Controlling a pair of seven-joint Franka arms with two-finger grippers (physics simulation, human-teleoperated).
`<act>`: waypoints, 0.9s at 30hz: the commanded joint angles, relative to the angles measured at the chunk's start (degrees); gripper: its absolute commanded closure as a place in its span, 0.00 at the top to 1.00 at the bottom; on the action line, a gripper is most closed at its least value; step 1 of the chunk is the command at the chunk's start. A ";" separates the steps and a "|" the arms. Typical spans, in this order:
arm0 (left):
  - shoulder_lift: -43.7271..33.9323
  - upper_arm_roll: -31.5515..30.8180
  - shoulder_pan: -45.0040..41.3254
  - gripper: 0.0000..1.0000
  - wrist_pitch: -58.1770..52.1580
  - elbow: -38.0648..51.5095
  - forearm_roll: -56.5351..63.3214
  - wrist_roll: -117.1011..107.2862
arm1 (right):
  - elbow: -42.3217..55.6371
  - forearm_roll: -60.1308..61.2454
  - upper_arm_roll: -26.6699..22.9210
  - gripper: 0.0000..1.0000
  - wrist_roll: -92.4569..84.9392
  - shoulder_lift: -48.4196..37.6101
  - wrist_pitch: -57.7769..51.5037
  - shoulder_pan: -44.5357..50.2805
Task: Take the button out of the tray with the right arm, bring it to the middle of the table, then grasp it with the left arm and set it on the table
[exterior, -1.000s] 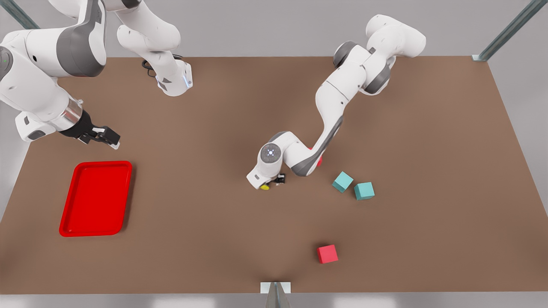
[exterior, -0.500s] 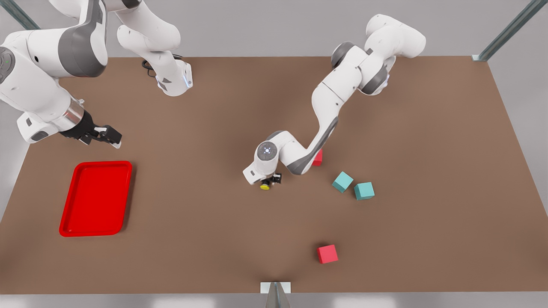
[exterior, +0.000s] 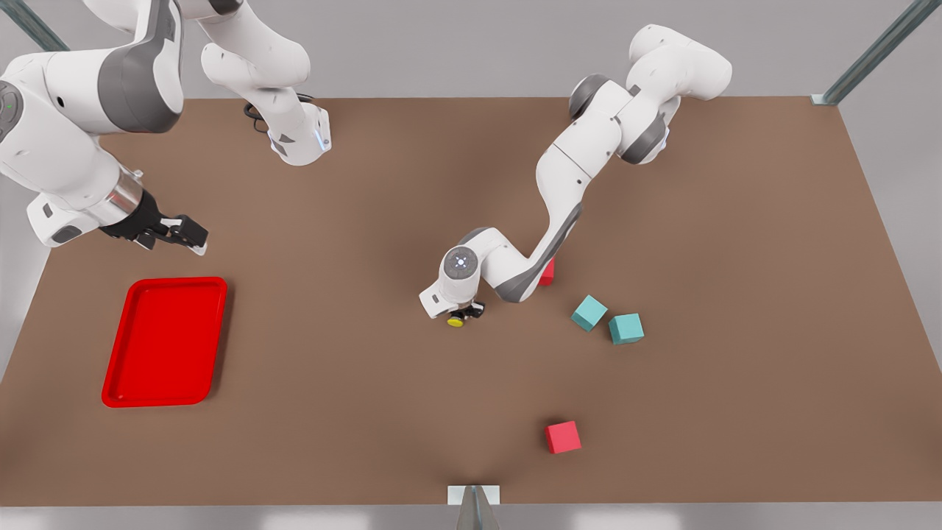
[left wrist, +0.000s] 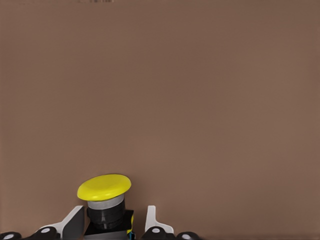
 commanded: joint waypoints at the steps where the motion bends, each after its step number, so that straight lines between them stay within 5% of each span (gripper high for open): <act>1: -0.09 -0.01 0.09 0.63 -0.01 0.03 0.07 2.60 | 0.03 0.03 0.01 1.00 -1.01 -0.06 -0.06 0.11; 27: -0.27 0.43 0.18 0.53 -0.45 0.03 0.51 0.67 | 0.03 0.03 0.01 1.00 -0.57 -0.06 -0.15 1.07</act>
